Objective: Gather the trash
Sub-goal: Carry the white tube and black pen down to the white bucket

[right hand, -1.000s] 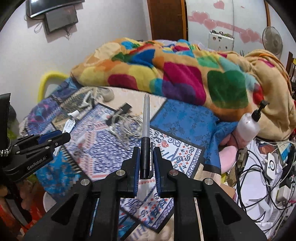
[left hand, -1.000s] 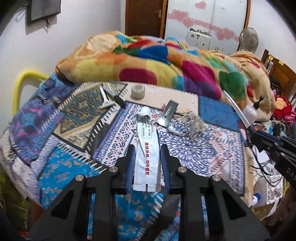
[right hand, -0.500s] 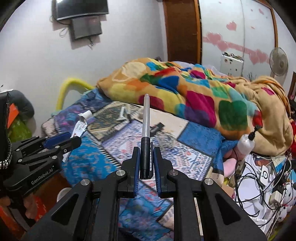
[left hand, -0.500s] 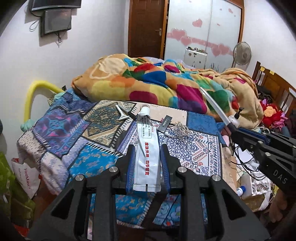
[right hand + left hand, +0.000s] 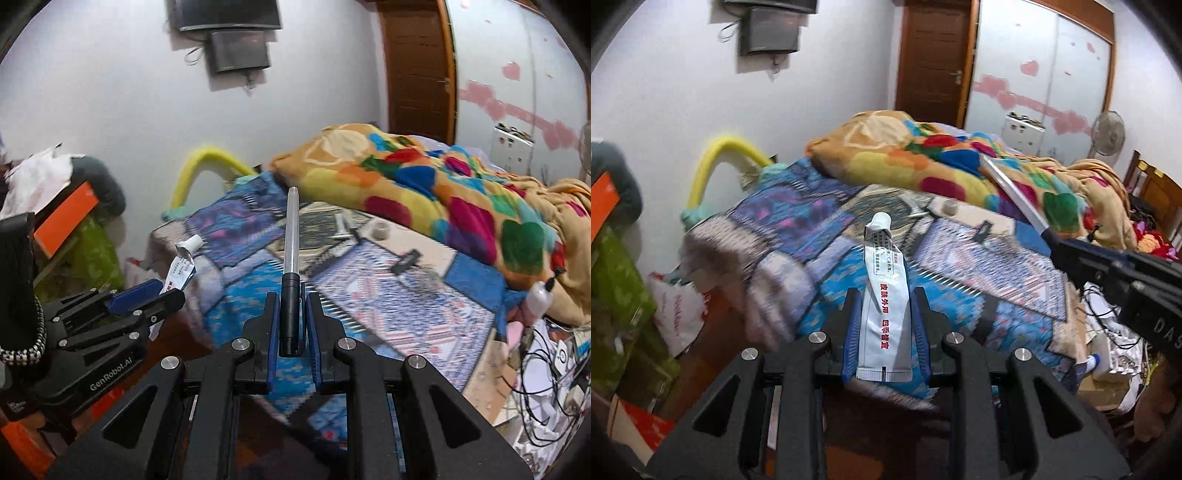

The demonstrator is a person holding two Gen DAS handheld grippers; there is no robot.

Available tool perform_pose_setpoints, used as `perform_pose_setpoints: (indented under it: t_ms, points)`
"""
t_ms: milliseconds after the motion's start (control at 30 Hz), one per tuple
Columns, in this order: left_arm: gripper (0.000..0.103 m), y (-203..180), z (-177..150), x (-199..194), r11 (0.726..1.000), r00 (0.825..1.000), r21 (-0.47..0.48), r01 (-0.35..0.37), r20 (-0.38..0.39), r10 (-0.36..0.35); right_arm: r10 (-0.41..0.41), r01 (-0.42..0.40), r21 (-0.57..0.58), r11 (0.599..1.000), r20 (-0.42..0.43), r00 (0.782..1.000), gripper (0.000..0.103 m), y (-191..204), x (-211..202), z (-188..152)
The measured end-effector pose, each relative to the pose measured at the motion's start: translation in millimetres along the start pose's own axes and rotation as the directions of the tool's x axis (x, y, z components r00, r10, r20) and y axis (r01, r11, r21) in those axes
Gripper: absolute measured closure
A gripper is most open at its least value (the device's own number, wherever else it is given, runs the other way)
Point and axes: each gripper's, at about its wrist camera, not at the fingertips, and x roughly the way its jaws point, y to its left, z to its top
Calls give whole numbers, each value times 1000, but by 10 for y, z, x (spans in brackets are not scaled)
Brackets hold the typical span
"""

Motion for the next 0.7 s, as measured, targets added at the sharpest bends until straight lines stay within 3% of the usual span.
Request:
perform_pose_setpoints:
  t_ms: [433,600,700]
  points:
    - [76,1074,-725,-55,980,988,-149,-132,-101,118,122,-135,-93,987,-136,983,90,937,546,-259]
    - [76,1436,-1039,109,963,978,-219,-159,-169,123,150,-181,-108,977,-248,957,90,1214,915,-468]
    - [76,1591,-1225,219,953,970,-238,-186,-201,139,171,-213,-98,972,-325,930,90,1334,1146,-629]
